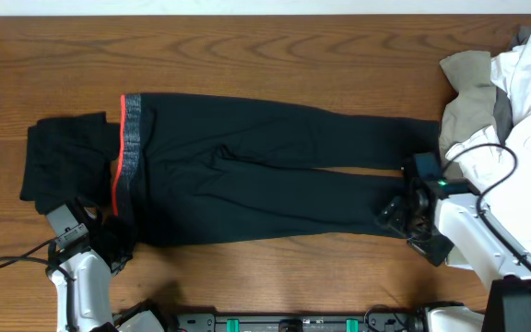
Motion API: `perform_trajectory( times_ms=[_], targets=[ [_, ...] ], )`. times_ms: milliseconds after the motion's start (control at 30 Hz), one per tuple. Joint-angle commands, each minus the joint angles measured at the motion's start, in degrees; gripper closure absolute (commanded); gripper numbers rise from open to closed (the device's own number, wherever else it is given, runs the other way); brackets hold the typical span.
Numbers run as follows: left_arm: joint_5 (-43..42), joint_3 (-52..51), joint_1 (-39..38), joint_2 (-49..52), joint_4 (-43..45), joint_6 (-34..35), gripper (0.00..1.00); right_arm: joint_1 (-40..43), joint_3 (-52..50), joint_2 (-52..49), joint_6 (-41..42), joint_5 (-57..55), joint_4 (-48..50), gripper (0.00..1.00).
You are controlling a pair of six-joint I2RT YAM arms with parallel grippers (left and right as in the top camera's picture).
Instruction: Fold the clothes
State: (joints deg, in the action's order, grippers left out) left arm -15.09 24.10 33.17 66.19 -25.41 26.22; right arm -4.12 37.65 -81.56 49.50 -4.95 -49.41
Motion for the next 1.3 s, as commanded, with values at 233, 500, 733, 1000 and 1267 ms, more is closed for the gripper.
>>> perform_trajectory(
  times_ms=[233, 500, 733, 1000, 1267],
  targets=[
    [-0.79, 1.18, 0.02, -0.42, -0.42, -3.69, 0.94, 11.69, -1.66, 0.83, -4.46, -1.07, 2.62, 0.01],
    [-0.76, 1.18, 0.02, -0.42, -0.42, -3.69, 0.94, 15.08, -2.64, 0.81, -7.3, -0.94, 8.41, 0.03],
    [-0.76, 1.18, 0.02, -0.42, -0.44, -3.69, 0.94, 15.08, -2.64, 0.81, -8.94, 0.98, 11.78, 0.13],
    [-0.76, 1.18, 0.02, -0.42, -0.42, -3.69, 0.94, 15.04, -3.06, 0.81, -8.9, 2.21, 11.93, 0.47],
    [-0.79, 1.22, 0.02, -0.42, -1.07, -3.69, 0.94, 15.04, -3.17, 0.81, -8.9, 2.14, 11.96, 0.99]
  ],
)
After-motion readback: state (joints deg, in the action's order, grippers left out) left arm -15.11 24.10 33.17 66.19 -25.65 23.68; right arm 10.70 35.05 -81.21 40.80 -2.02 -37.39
